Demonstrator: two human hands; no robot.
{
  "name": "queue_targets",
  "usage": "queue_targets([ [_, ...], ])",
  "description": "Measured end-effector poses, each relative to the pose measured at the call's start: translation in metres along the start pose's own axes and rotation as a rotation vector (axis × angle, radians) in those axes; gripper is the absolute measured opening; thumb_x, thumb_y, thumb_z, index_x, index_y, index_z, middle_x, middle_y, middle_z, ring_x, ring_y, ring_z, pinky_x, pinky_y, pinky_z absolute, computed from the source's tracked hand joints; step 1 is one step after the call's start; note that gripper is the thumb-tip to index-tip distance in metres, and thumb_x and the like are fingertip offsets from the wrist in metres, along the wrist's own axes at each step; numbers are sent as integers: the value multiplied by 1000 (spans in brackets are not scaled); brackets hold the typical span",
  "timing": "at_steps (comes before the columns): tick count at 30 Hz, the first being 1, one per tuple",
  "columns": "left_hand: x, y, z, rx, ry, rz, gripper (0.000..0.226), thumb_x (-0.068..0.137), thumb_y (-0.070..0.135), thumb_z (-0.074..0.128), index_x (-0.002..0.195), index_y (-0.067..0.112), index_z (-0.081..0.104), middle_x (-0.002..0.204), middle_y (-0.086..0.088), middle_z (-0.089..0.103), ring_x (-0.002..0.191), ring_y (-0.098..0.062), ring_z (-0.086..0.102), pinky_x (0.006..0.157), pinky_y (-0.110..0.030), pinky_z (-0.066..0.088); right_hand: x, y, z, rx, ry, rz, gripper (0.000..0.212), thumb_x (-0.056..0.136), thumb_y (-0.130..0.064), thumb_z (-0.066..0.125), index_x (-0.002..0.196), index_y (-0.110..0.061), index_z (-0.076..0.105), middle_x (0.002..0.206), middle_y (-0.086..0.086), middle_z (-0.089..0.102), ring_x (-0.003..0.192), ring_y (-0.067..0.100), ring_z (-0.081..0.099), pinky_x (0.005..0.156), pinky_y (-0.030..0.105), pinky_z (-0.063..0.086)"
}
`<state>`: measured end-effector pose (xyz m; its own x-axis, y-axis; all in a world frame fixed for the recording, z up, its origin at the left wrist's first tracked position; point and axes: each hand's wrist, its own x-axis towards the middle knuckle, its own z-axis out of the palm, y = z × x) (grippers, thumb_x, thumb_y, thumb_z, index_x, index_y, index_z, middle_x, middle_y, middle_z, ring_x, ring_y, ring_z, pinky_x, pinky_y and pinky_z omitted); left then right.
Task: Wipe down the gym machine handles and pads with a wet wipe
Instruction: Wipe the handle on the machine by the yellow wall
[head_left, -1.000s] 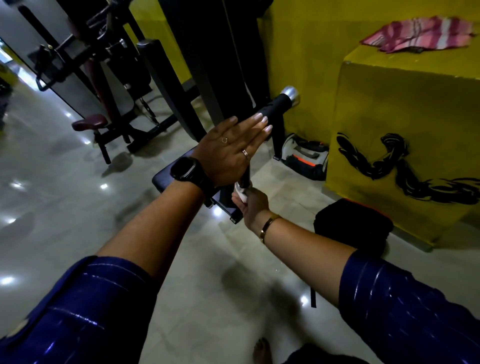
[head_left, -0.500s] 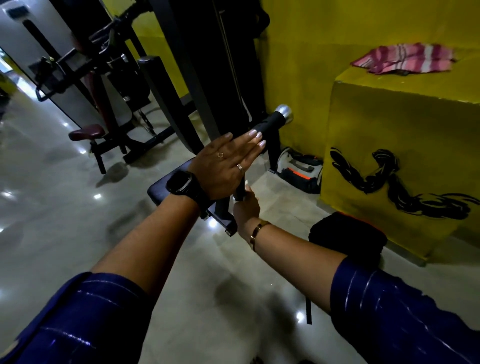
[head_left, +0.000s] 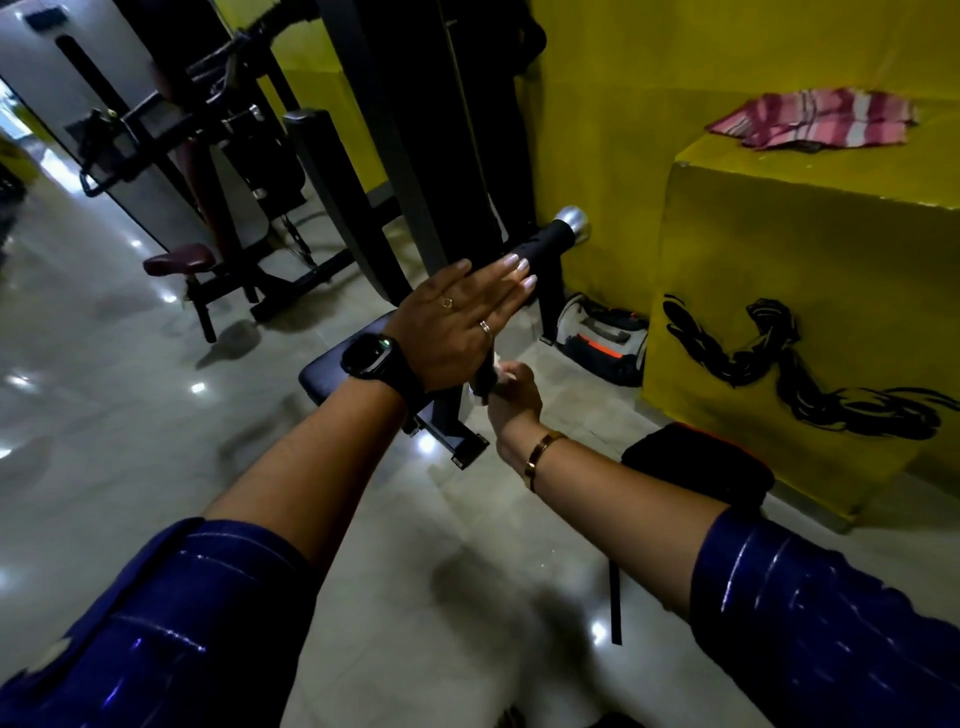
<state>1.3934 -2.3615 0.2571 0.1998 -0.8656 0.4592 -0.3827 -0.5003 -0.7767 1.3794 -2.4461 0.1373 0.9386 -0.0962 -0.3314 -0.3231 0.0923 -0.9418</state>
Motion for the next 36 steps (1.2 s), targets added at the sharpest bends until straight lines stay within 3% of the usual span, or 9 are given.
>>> queue_targets([
  [5, 0, 0, 4, -12, 4, 5, 43, 97, 14, 36, 136, 2, 52, 138, -15, 56, 134, -24, 40, 120, -37, 4, -12, -28, -5, 106, 46, -228, 33, 97, -11, 46, 129, -9, 55, 126, 12, 60, 116, 27, 57, 102, 45, 46],
  [9, -1, 0, 8, 16, 20, 7, 45, 95, 12, 42, 138, 3, 47, 139, -14, 55, 139, -23, 35, 121, -37, 2, -28, -25, -11, 144, 156, -275, 34, 101, -5, 34, 124, -7, 59, 118, 7, 62, 109, 18, 59, 87, 23, 51],
  [14, -4, 2, 11, 38, 51, -37, 52, 92, 14, 52, 142, 5, 43, 144, -11, 50, 151, -21, 5, 121, -38, 4, -35, -20, -5, 363, 124, -61, 19, 100, -11, 46, 109, -9, 62, 120, 17, 62, 119, 30, 55, 99, 34, 44],
  [16, -4, 5, 10, 61, 52, -69, 58, 91, 15, 50, 147, 6, 36, 153, -10, 38, 151, -21, 3, 120, -38, 3, -34, -31, -10, 469, 89, -74, 26, 98, -7, 47, 119, -6, 62, 116, 11, 63, 116, 24, 57, 96, 31, 47],
  [20, 0, 15, 6, -6, 52, -278, 74, 94, 19, 40, 156, 12, 0, 163, -3, -14, 149, -20, -14, 120, -39, -3, -37, -51, -30, 514, 5, -200, 42, 97, 3, 42, 132, -16, 55, 124, -3, 58, 121, 16, 53, 104, 35, 46],
  [26, 9, 27, -6, -117, 43, -560, 83, 92, 26, 39, 153, 15, -16, 159, -1, -28, 148, -18, -20, 121, -36, -7, -27, -69, -66, 637, 88, -267, 45, 97, 4, 34, 135, -12, 52, 136, 8, 55, 113, 18, 60, 81, 22, 55],
  [31, 19, 34, -12, 94, -45, -585, 86, 92, 34, 42, 153, 7, -11, 159, -7, -26, 147, -18, -22, 119, -38, -15, -19, -84, -80, 134, 126, -741, 52, 95, 4, 41, 142, -18, 44, 139, -7, 46, 117, -6, 49, 100, 19, 42],
  [34, 35, 31, -14, 174, -71, -632, 86, 92, 40, 37, 152, 5, -14, 157, -8, -30, 145, -18, -27, 118, -40, -18, -11, -90, -80, -392, -11, -1085, 66, 84, 18, 40, 144, -9, 40, 150, 4, 38, 140, 9, 27, 115, 15, 19],
  [36, 39, 29, -13, 164, -104, -665, 88, 91, 44, 34, 151, 4, -17, 156, -10, -32, 145, -21, -28, 119, -41, -17, -3, -88, -83, -632, -20, -1203, 71, 80, 23, 44, 144, -7, 39, 151, 8, 37, 144, 17, 22, 119, 26, 17],
])
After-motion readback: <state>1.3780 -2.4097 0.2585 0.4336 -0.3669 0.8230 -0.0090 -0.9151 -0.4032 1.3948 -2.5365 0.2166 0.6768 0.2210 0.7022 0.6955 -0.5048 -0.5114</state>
